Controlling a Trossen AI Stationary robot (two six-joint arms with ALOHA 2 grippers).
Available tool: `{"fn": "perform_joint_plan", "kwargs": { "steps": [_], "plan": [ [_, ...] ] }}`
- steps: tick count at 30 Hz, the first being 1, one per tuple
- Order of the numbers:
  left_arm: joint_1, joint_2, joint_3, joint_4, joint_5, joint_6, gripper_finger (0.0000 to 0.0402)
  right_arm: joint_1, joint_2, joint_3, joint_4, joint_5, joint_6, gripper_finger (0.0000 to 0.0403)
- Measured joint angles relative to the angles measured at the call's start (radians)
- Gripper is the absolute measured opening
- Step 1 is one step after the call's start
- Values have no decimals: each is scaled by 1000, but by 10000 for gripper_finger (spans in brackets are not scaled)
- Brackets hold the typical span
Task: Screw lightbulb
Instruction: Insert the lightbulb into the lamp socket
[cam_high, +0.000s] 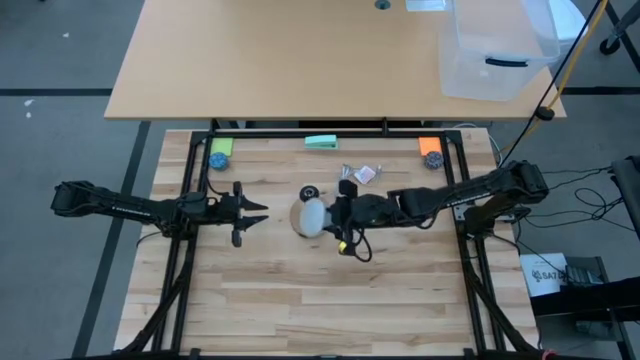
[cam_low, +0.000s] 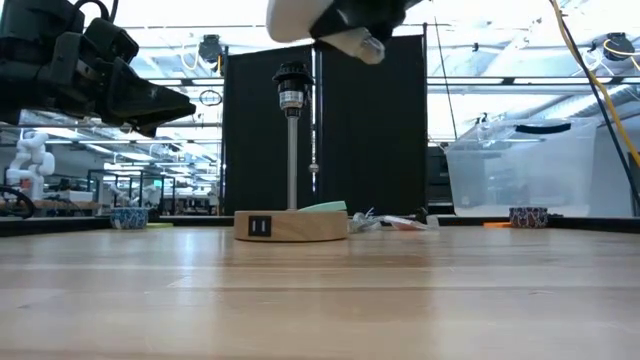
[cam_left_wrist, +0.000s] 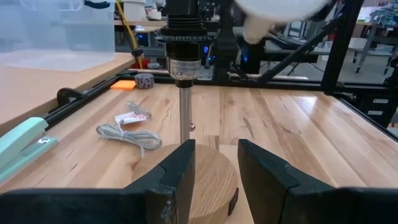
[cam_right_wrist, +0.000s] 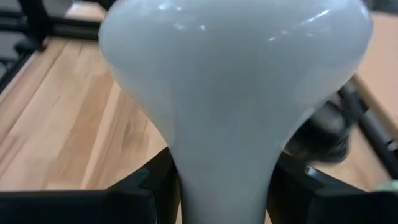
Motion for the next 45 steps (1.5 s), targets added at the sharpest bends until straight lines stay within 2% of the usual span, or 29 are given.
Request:
{"fn": "perform_joint_plan", "kwargs": {
  "steps": [14, 25, 29, 34, 41, 45],
  "plan": [
    [-1, 0, 0, 0, 29, -7, 126, -49, 4, 0, 381, -2, -126, 175],
    [0, 0, 0, 0, 29, -10, 126, -117, 144, -1, 664, -11, -130, 176],
    [0, 0, 0, -2, 44, -10, 126, -121, 159, -6, 710, -33, -143, 176],
    [0, 0, 0, -1, 91, -10, 126, -135, 159, -73, 878, -24, -150, 176],
    [0, 0, 0, -1, 97, -7, 126, -160, 159, -238, 1210, -29, -93, 176],
    [0, 0, 0, -1, 97, -2, 126, -160, 159, -263, 1241, -47, -71, 176]
  ]
}}
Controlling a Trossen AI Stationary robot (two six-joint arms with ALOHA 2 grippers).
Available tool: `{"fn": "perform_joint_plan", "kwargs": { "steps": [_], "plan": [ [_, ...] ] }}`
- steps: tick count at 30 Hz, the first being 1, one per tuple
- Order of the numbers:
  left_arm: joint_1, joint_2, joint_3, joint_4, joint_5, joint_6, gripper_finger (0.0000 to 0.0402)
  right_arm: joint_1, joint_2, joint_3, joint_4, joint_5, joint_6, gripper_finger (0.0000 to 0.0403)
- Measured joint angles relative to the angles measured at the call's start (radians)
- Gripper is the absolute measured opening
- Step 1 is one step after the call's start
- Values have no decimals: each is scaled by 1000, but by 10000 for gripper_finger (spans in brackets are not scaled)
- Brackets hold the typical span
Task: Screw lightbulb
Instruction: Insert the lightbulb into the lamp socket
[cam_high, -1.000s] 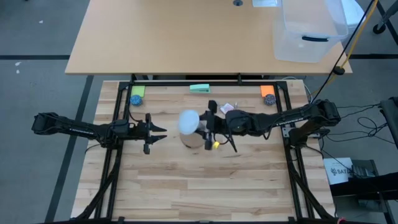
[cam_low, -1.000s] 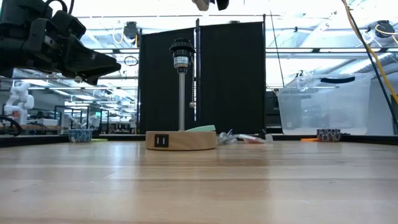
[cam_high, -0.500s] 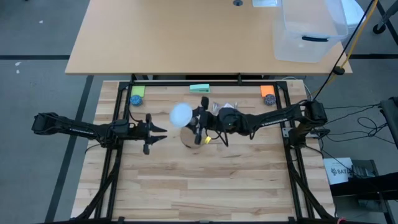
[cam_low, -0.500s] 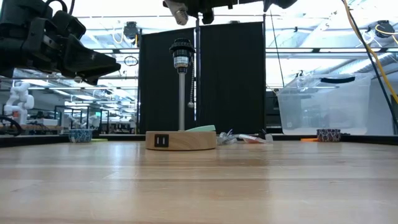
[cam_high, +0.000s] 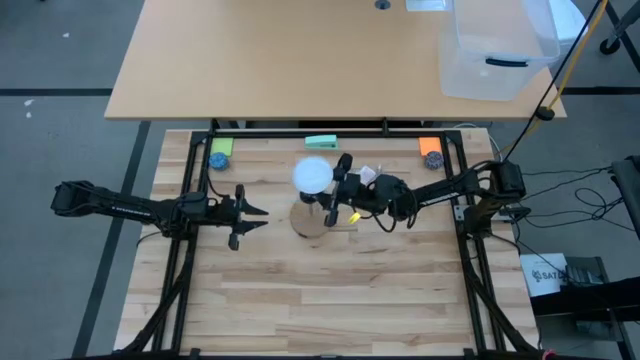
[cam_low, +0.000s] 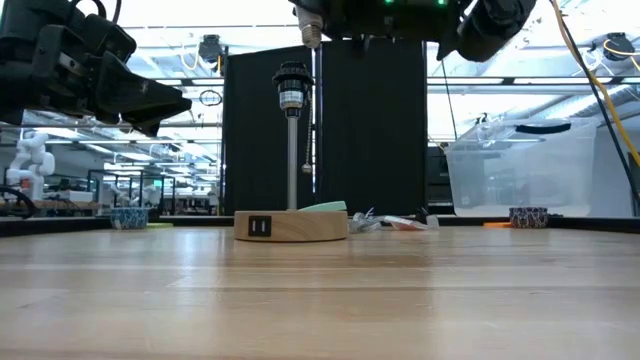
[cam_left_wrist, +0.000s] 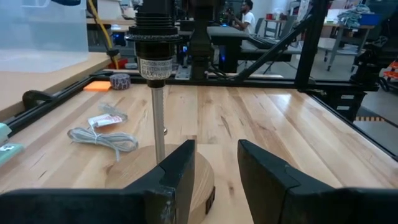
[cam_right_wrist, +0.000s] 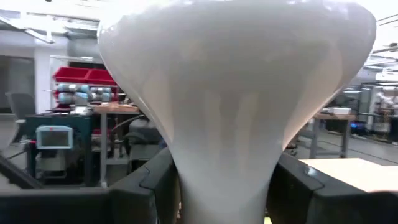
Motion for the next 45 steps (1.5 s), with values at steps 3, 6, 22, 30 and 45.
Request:
{"fn": "perform_joint_plan", "kwargs": {
  "steps": [3, 6, 22, 30, 45],
  "plan": [
    [0, 0, 0, 1, -2, 3, 126, 0, 0, 1, 9, -24, 1, 176],
    [0, 0, 0, 9, -16, 3, 126, -1, 0, 1, 7, -24, -1, 176],
    [0, 0, 0, 16, -23, 6, 126, -19, 113, 2, 214, -36, -14, 176],
    [0, 0, 0, 15, -23, 27, 126, -19, 140, 35, 187, -35, -7, 176],
    [0, 0, 0, 15, -23, 28, 126, -29, 140, 40, 152, -33, -5, 176]
  ]
}}
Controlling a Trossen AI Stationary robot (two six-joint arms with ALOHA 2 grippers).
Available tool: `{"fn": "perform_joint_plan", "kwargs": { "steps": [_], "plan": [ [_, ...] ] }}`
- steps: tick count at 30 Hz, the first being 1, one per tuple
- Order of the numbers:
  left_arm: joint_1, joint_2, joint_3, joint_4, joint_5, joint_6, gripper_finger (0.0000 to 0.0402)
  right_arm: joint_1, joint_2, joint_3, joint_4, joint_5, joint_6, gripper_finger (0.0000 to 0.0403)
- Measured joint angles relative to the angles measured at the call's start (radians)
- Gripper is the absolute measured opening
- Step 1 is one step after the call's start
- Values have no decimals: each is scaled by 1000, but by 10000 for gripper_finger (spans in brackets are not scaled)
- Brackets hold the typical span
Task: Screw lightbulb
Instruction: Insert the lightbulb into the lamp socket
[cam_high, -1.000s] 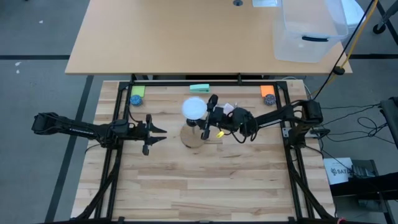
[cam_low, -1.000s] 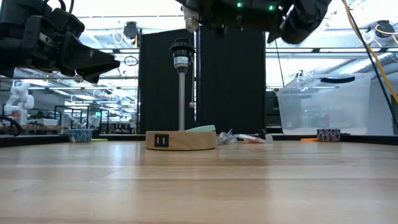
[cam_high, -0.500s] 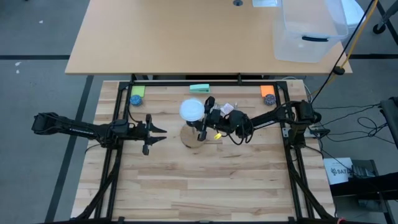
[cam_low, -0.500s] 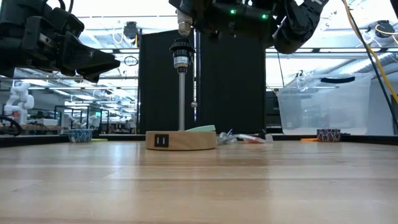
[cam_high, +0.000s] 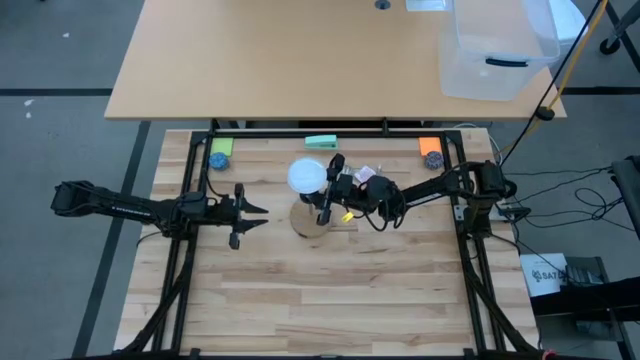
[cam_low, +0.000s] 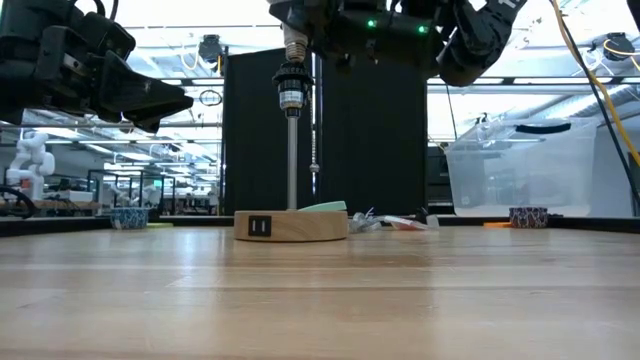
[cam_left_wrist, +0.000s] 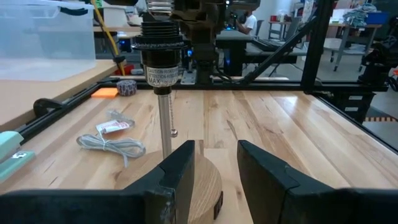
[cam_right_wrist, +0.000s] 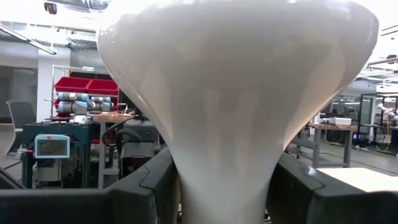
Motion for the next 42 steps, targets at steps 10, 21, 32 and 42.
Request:
{"fn": "perform_joint_plan", "kwargs": {
  "steps": [10, 21, 32, 42],
  "plan": [
    [0, 0, 0, 0, 0, 0, 126, -3, 54, 0, 44, 0, 6, 176],
    [0, 0, 0, 44, 0, -5, 126, -4, 61, 0, 34, 0, -1, 176],
    [-31, 0, 68, 245, 20, -18, 112, -4, 61, 1, 22, -1, -5, 176],
    [-31, 0, 315, 19, -30, 231, 4, -4, 61, 1, 24, -1, 3, 176]
  ]
}}
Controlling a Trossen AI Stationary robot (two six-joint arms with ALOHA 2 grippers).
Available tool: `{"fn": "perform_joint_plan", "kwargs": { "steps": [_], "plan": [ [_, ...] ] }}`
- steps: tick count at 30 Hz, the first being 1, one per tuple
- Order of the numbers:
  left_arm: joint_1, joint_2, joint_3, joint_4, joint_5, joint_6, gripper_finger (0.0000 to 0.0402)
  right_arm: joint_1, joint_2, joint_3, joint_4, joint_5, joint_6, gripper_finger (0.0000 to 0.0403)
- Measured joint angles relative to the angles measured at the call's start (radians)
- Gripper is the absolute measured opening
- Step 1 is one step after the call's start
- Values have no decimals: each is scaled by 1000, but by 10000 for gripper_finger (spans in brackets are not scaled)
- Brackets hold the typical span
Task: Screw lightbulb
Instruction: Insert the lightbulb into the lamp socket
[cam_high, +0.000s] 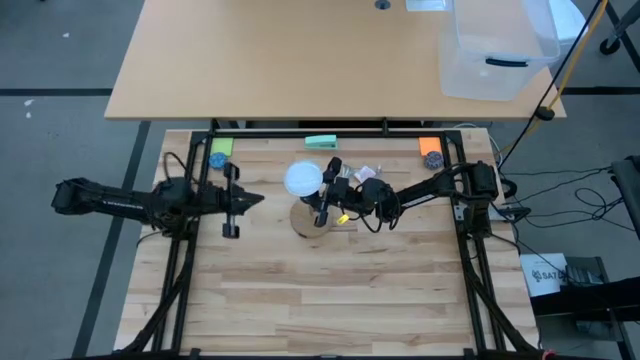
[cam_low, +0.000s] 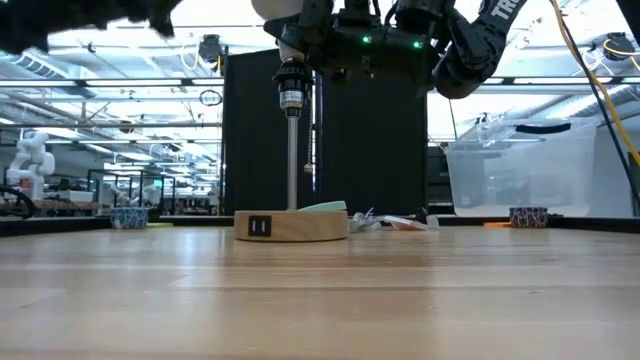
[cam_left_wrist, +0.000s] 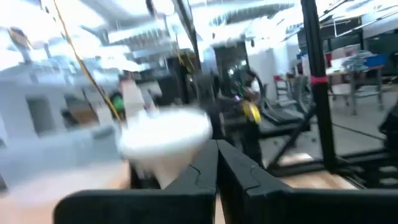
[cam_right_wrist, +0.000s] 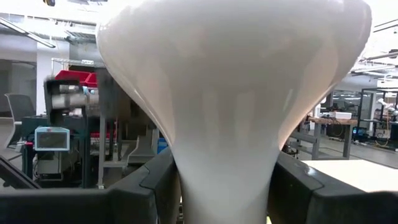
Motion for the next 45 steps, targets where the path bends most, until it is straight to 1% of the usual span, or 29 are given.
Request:
{"fn": "perform_joint_plan", "kwargs": {
  "steps": [3, 6, 9, 14, 19, 23, 26, 30, 37, 41, 45],
  "plan": [
    [3, 2, 103, -71, -3, 56, 2, 1, 0, 0, 0, 0, 2, 176],
    [30, 52, 244, -242, -4, 61, 2, 0, 0, 0, 0, 0, 3, 176],
    [61, 145, 378, -401, -3, 58, 1, 0, 0, 0, -1, 0, 0, 176],
    [91, 303, 558, -572, 27, 75, 1, 1, 0, -1, 0, 0, 3, 176],
    [120, 419, 685, -688, 28, 117, 0, 2, 0, -1, -4, 0, 3, 176],
    [142, 475, 780, -787, 25, 137, 0, 2, 2, -2, -21, 0, 3, 175],
    [160, 512, 816, -856, 20, 136, 0, 3, 4, -4, -27, 1, 3, 175],
    [169, 532, 846, -897, 28, 135, 0, 2, 3, -4, -29, 0, 3, 175],
    [169, 549, 850, -892, 30, 128, 0, 3, 3, -3, -28, -7, -1, 175],
    [168, 553, 850, -893, 39, 108, 0, 13, 2, -3, -30, -16, -35, 176],
    [168, 553, 850, -902, 50, 105, 0, 15, -3, -3, -34, -21, -47, 185]
  ]
}}
